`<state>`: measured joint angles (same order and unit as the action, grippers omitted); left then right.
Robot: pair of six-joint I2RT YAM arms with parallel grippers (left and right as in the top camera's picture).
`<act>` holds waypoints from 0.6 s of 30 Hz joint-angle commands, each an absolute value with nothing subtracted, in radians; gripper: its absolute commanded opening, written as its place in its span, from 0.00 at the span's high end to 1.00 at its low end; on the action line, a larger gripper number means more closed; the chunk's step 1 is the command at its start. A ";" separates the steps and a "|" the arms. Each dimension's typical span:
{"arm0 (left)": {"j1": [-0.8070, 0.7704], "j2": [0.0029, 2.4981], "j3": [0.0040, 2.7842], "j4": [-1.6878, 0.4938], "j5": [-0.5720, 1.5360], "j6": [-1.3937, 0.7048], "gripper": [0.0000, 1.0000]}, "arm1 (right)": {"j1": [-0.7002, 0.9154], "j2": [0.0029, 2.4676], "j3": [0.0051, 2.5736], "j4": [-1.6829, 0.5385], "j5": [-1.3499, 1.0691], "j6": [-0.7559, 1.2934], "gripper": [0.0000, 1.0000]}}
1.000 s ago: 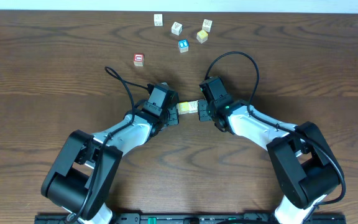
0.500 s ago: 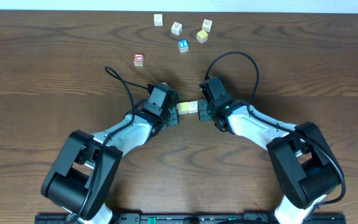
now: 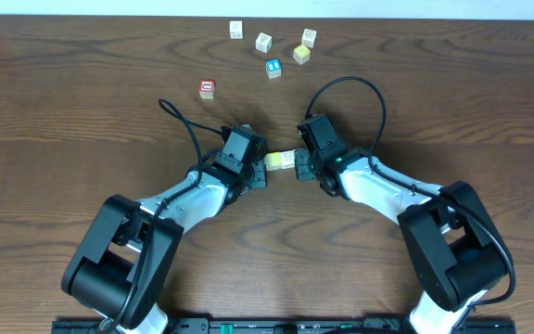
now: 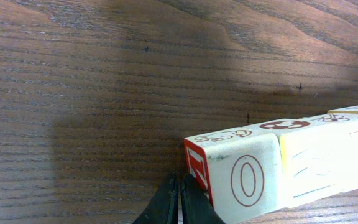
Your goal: Lift 4 blocks
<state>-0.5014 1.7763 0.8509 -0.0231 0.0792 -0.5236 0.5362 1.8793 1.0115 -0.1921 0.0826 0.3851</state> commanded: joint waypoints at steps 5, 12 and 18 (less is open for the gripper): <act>-0.534 1.777 0.887 0.001 0.294 -0.506 0.92 | 0.649 1.917 1.034 -0.176 -0.233 0.376 0.99; -0.512 1.777 0.887 0.000 0.294 -0.505 0.93 | 0.649 1.917 1.034 -0.176 -0.233 0.369 0.99; -0.509 1.777 0.887 -0.005 0.293 -0.496 0.93 | 0.649 1.917 1.034 -0.176 -0.233 0.369 0.99</act>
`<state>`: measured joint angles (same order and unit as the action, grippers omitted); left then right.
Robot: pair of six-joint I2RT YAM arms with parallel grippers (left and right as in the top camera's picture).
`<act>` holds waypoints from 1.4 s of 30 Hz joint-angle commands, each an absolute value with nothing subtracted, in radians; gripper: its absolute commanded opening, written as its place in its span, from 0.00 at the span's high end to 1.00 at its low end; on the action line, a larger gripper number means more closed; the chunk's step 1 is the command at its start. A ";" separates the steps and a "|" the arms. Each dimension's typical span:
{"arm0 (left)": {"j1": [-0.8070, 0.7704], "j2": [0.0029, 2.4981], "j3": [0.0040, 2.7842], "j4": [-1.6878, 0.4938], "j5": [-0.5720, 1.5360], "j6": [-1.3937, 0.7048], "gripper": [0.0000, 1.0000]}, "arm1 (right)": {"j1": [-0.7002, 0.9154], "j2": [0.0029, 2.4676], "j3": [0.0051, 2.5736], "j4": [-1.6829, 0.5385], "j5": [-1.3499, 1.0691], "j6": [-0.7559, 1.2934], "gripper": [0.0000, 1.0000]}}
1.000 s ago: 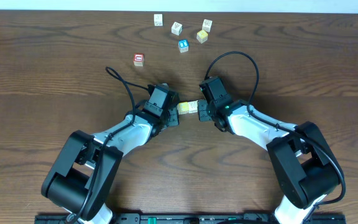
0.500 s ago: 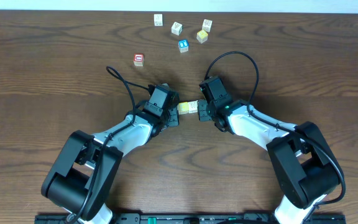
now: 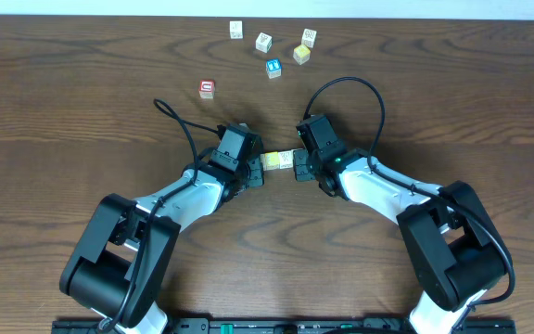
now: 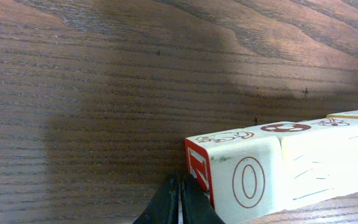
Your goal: Lift 4 blocks
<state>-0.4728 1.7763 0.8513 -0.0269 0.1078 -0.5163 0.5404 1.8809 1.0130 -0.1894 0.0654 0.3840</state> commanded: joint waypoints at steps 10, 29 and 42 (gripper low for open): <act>-0.509 1.777 0.887 -0.082 0.214 -0.479 0.92 | 0.649 1.917 1.034 -0.176 -0.233 0.369 0.99; -0.509 1.777 0.888 -0.082 0.181 -0.452 0.93 | 0.649 1.917 1.034 -0.176 -0.233 0.369 0.99; -0.510 1.777 0.888 -0.096 0.114 -0.434 0.93 | 0.649 1.917 1.034 -0.176 -0.232 0.365 0.99</act>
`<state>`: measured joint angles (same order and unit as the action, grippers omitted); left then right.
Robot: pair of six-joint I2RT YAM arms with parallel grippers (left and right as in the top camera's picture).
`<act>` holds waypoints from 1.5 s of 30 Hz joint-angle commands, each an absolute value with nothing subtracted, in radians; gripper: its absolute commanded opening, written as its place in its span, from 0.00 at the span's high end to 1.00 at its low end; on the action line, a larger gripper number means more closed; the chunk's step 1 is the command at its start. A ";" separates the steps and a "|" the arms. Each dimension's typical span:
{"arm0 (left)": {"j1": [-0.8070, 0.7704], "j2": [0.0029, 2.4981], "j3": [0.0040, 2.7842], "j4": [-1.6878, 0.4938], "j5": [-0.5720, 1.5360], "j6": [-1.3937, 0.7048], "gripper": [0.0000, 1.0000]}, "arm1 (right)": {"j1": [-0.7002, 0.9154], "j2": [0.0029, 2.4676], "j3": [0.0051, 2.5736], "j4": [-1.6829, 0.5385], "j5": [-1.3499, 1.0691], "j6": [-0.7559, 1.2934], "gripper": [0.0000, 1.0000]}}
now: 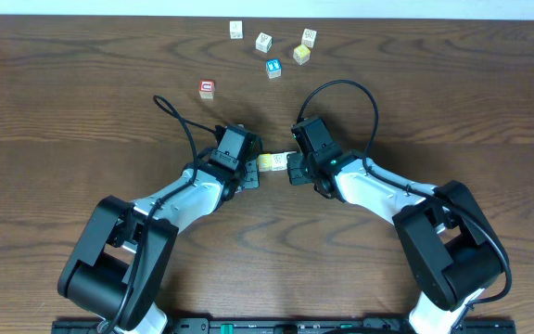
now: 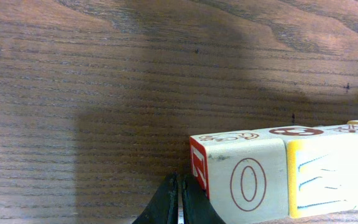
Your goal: Lift 4 blocks
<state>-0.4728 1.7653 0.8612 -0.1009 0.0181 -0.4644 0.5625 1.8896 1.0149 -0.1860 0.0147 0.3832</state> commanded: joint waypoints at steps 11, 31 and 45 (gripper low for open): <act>-0.510 1.775 0.891 -0.104 0.104 -0.419 0.92 | 0.649 1.917 1.034 -0.176 -0.232 0.365 0.99; -0.510 1.730 0.916 -0.148 0.036 -0.386 0.93 | 0.649 1.917 1.034 -0.175 -0.232 0.361 0.99; -0.510 1.730 0.916 -0.141 0.036 -0.385 0.93 | 0.649 1.917 1.034 -0.176 -0.232 0.361 0.99</act>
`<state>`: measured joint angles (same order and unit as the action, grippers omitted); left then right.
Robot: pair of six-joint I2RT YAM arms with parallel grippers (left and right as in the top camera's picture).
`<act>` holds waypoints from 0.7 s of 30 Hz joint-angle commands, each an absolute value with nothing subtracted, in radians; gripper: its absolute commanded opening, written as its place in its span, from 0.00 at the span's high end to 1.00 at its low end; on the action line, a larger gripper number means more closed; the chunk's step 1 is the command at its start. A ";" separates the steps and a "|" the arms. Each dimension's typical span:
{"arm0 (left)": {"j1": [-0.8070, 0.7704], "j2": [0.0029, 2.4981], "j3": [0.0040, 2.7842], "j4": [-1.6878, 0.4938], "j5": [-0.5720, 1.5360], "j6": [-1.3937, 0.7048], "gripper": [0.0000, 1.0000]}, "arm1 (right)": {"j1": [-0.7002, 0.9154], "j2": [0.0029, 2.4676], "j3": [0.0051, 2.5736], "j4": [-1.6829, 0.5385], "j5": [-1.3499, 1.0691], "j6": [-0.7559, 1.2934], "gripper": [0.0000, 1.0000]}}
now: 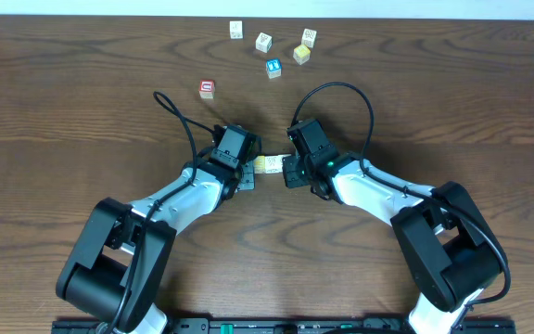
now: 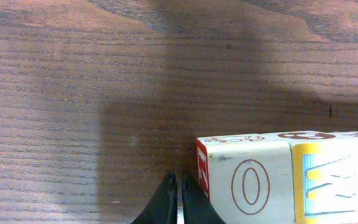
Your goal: Lift 4 blocks
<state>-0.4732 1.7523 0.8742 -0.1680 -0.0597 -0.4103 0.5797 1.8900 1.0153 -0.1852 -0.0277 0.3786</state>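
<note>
A short row of blocks (image 1: pixel 269 164) is squeezed end to end between my two grippers at mid table. In the left wrist view its near end is a white block with a red O (image 2: pixel 247 183), with a yellow-edged block (image 2: pixel 334 183) behind it. My left gripper (image 2: pixel 178 180) is shut, its closed fingertips beside the red end face of the O block. My right gripper (image 1: pixel 290 169) presses the other end; its jaws do not show clearly. How many blocks the row holds is hidden. A shadow lies on the wood around the row.
Loose blocks lie at the far side of the wooden table (image 1: pixel 82 111): a red one (image 1: pixel 207 89), a blue one (image 1: pixel 273 68), a yellow one (image 1: pixel 301 54) and three white ones (image 1: pixel 236 30), (image 1: pixel 263 42), (image 1: pixel 309 37). Cables loop over both arms.
Both grippers and the row between them have shifted slightly left in the overhead view. In the left wrist view the row sits level and a little further right.
The row was pinched between both grippers right of the table's centre, tilted in the left wrist view. At each later moment the pair stood a little further left with the row still held, and the row now looks level.
</note>
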 commanded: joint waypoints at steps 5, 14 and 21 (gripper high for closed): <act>-0.510 1.730 0.916 -0.141 0.036 -0.386 0.93 | 0.649 1.917 1.034 -0.176 -0.232 0.358 0.99; -0.510 1.730 0.916 -0.141 0.036 -0.385 0.93 | 0.649 1.917 1.034 -0.176 -0.232 0.358 0.99; -0.510 1.730 0.917 -0.141 -0.001 -0.385 0.93 | 0.649 1.917 1.034 -0.176 -0.232 0.358 0.99</act>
